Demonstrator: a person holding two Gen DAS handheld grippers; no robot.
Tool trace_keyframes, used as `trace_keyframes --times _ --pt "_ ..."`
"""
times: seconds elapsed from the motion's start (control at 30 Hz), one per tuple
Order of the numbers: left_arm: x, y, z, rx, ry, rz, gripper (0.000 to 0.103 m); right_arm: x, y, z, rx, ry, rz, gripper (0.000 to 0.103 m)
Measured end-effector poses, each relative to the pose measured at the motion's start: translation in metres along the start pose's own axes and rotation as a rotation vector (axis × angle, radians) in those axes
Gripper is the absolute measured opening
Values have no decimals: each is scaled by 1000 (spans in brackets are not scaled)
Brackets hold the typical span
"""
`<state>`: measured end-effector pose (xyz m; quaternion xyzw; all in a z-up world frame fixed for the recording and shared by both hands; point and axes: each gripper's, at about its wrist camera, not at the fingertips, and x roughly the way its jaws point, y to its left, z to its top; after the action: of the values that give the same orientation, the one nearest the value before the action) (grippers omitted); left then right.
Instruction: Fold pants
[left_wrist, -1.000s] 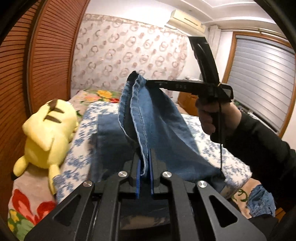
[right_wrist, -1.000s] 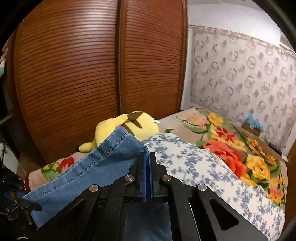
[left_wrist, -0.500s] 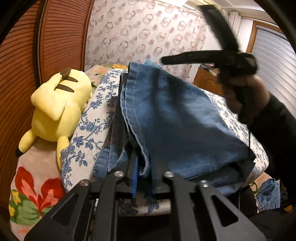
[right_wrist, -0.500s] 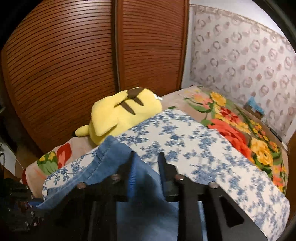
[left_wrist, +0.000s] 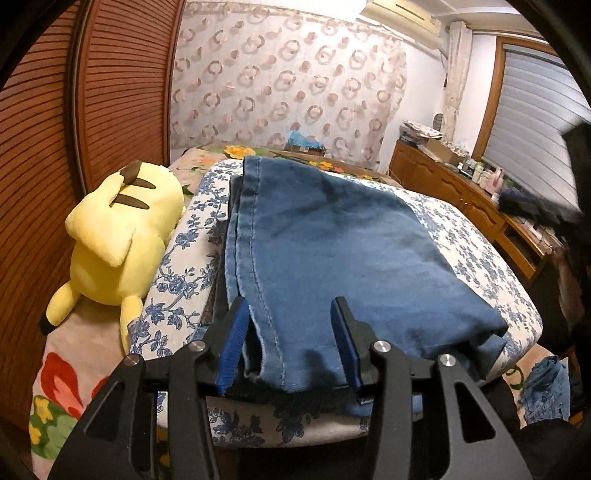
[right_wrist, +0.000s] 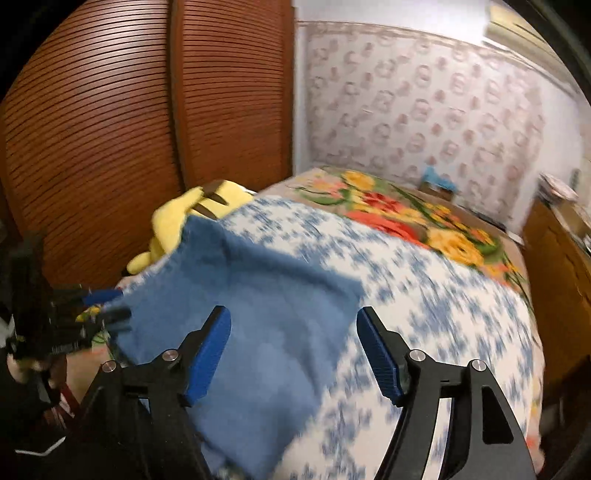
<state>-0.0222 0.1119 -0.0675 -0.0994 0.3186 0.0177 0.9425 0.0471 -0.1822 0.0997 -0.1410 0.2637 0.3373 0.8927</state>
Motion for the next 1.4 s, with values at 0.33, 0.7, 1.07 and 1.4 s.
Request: trace_keyframes --times 0.33,0.7,1.07,1.4 --pt "4 -5 -4 12 24 12 47 -5 51 -59 67 91 0 73" --pt "13 -1 -11 4 43 28 47 19 78 -78 55 158 -149 73" --pt "26 5 -16 21 62 132 47 28 41 -88 187 189 -200 73" --pt "27 15 -18 3 69 123 49 19 26 -102 193 201 -142 73"
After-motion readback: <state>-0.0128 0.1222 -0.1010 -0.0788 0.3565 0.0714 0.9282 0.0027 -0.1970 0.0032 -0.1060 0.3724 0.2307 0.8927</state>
